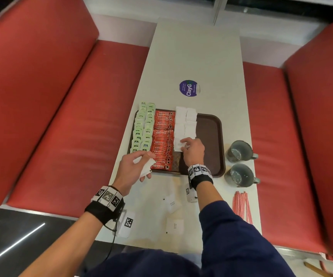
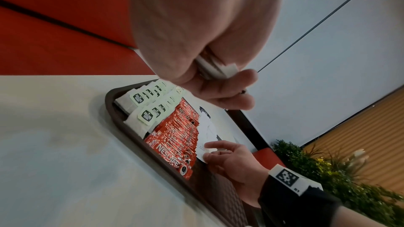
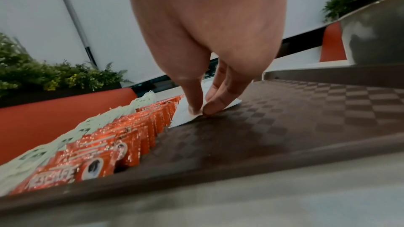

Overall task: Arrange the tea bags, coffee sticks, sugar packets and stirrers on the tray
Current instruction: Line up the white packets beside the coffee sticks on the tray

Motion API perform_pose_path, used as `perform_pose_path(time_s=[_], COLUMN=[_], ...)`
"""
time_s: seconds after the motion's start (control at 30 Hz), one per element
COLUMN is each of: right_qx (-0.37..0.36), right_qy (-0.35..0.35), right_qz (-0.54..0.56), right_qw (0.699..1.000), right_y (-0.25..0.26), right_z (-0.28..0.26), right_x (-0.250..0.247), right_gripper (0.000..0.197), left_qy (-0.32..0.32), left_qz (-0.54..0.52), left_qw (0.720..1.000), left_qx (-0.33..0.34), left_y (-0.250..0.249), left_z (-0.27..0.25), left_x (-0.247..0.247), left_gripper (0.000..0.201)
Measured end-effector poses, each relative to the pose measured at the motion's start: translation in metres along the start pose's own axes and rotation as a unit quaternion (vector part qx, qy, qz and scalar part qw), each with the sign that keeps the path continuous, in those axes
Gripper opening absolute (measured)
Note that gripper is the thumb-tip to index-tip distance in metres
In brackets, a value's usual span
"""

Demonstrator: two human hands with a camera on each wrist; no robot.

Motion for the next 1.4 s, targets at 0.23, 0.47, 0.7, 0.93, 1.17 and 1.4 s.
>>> perform_pose_path(time_s=[0.23, 0.47, 0.7, 0.93, 1.17, 1.4], right_qx=[-0.020, -0.030, 0.087, 0.058, 0.020, 0.028], right_qy=[0.018, 0.111, 0.204, 0.142, 0.043, 0.073], right_qz=[-0.005, 0.119, 0.371, 0.446, 0.418, 0.453], right_qw=[1.000, 0.986, 0.902, 0.882, 0.907, 0.888], right_y=[0.018, 0.030, 0.057, 0.053, 0.058, 0.058], right_z=[-0.022, -0.112, -0.180, -0.197, -0.199, -0.201], right_x=[-0.005, -0.023, -0.021, -0.036, -0.049, -0.048], right_gripper=[0.029, 0.013, 0.029, 0.022, 0.012, 0.020], left_qy=[0.020, 0.039, 0.031, 0.007, 0.118, 0.096], left_qz=[-0.019, -0.033, -0.048, -0.053, -0.044, -0.060], left_qw=[1.000, 0.998, 0.998, 0.998, 0.991, 0.993], left_qx=[0.006, 0.020, 0.029, 0.028, 0.047, 0.043], left_y=[0.002, 0.017, 0.033, 0.038, 0.020, 0.013], left_z=[-0.007, -0.033, -0.049, -0.060, -0.073, -0.070], left_x=[-0.004, -0.003, 0.015, 0.009, 0.016, 0.024], left_gripper=[0.015, 0.026, 0.030, 0.009, 0.032, 0.021])
Point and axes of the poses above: each hand's wrist, its own z-axis towards the middle knuckle, its own x-axis out of the palm, y = z × x, the point moved 2 cm from there along z, towards the middle knuckle, and after that the axes turned 15 degrees about z, right-handed, at the moved point
